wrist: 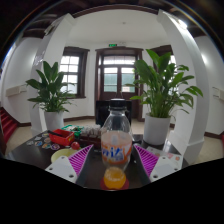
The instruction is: Pour water
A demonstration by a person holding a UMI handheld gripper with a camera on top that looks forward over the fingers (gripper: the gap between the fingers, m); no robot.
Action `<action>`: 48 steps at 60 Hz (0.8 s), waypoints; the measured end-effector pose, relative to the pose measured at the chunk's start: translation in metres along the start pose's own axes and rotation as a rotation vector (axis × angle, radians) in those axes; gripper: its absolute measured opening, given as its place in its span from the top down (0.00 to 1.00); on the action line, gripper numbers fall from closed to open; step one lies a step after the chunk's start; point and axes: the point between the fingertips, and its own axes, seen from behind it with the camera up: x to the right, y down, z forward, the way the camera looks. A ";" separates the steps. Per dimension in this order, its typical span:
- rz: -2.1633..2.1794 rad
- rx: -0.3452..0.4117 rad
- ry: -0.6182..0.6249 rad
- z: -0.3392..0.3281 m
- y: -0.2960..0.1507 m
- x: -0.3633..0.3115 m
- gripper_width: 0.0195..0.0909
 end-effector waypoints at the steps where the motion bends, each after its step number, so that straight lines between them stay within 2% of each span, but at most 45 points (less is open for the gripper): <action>1: 0.006 -0.004 0.001 -0.006 0.002 -0.001 0.17; 15: 0.110 -0.095 0.008 -0.107 0.049 -0.024 0.14; 23: 0.110 -0.124 0.007 -0.153 0.057 -0.042 0.13; 29: 0.079 -0.120 0.026 -0.177 0.045 -0.044 0.13; 48: 0.051 -0.019 0.106 -0.220 -0.026 -0.034 0.13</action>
